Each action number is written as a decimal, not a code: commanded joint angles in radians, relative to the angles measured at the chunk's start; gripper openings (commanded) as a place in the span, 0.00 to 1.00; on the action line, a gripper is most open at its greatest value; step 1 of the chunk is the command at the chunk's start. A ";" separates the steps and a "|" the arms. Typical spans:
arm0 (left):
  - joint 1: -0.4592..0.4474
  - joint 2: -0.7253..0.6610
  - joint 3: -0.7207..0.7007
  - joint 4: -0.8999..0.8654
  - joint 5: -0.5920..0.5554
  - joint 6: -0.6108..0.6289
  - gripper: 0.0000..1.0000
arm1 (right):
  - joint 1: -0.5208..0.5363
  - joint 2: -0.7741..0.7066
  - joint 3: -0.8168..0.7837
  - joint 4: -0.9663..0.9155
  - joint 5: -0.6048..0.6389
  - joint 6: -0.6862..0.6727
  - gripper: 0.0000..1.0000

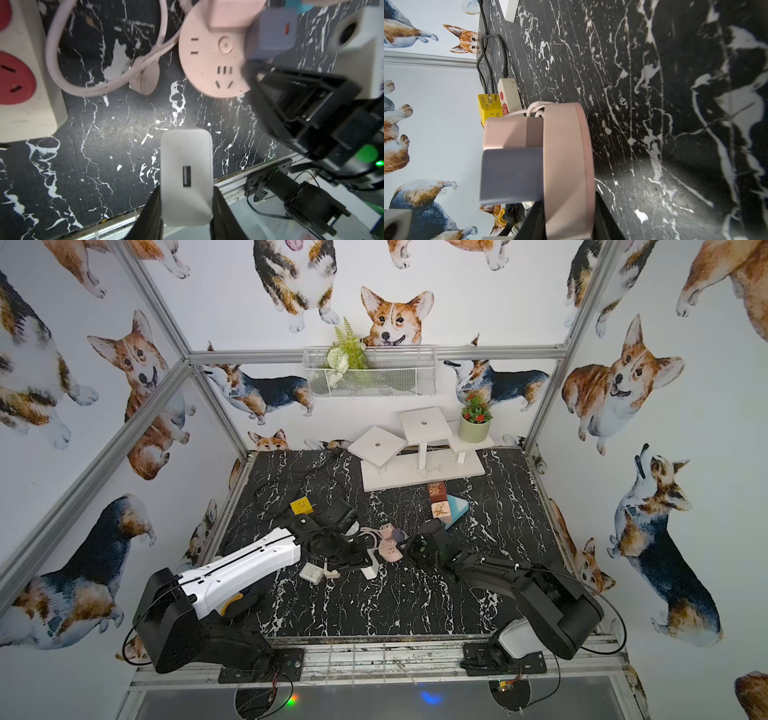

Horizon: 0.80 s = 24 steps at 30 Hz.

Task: Pull the plug off the socket
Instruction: Place the plug at the center of the board.

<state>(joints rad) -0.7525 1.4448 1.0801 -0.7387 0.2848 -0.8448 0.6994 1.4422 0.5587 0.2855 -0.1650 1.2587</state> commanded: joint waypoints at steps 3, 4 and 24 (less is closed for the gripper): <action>-0.006 0.010 -0.086 0.156 0.148 -0.065 0.00 | -0.015 0.019 0.021 -0.095 0.000 -0.030 0.00; -0.012 0.016 -0.093 0.168 0.155 -0.066 0.00 | -0.015 0.023 0.025 -0.100 -0.002 -0.036 0.00; -0.031 0.078 -0.132 0.160 0.099 -0.026 0.56 | -0.018 0.014 0.035 -0.124 -0.021 -0.056 0.00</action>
<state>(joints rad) -0.7841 1.5272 0.9371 -0.5449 0.4145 -0.8890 0.6807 1.4590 0.5957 0.2447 -0.1989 1.2110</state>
